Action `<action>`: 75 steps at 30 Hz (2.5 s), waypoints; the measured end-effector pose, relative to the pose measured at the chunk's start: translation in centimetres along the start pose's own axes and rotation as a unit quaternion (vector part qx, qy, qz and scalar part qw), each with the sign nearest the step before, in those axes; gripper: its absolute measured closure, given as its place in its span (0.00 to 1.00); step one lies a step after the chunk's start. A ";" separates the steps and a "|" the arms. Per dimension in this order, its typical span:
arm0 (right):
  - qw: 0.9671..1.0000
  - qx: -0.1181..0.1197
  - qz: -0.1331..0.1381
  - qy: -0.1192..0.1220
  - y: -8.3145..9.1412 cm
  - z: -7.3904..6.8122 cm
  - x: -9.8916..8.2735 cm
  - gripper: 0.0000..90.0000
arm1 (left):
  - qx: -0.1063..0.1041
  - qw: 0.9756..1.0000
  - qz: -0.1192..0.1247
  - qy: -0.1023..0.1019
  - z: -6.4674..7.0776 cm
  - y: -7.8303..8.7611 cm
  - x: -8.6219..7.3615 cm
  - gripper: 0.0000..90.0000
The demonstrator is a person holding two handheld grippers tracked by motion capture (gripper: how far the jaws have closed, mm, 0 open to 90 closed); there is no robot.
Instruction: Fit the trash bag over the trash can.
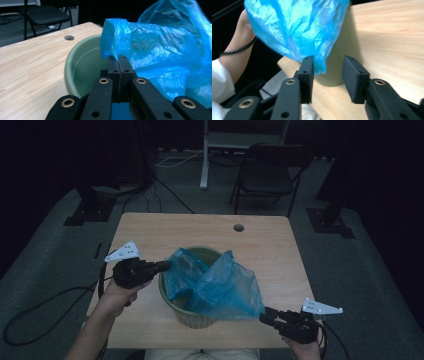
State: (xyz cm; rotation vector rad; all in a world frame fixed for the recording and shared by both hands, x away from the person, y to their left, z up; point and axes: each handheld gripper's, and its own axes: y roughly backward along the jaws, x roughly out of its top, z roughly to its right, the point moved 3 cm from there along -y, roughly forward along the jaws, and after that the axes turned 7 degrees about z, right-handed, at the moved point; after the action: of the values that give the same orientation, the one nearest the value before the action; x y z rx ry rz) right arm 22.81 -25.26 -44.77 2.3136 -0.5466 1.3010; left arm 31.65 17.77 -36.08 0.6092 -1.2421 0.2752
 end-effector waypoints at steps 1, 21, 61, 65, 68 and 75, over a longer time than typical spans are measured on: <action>1.000 -0.003 0.010 0.006 0.3 0.0 0.7 0.61 | -0.003 1.000 -0.003 -0.005 0.2 -0.1 0.0 1.00; 0.993 0.071 0.000 0.099 -7.9 -4.8 12.8 0.53 | -0.016 0.999 -0.022 -0.027 1.5 -2.5 1.3 1.00; 0.986 0.047 -0.148 -0.053 -5.2 1.5 -7.0 0.96 | 0.069 0.997 0.021 0.033 -2.7 0.0 0.7 1.00; 0.988 -0.012 -0.145 -0.058 -4.0 4.2 -6.9 0.97 | 0.055 0.997 0.021 0.041 -2.7 -0.1 0.4 1.00; 0.988 -0.049 -0.127 -0.069 -2.8 6.4 -6.0 0.96 | 0.047 0.998 0.018 0.039 -2.6 -0.3 0.2 1.00; 0.992 -0.106 -0.059 -0.040 -1.7 9.0 0.1 0.90 | 0.044 0.998 0.016 0.038 -2.5 -0.4 0.2 1.00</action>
State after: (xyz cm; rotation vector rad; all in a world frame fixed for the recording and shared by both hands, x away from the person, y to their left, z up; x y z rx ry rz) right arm 30.06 -28.72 -49.20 2.1945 -0.5376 1.0462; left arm 33.94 18.85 -36.51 0.6495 -1.1721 0.3775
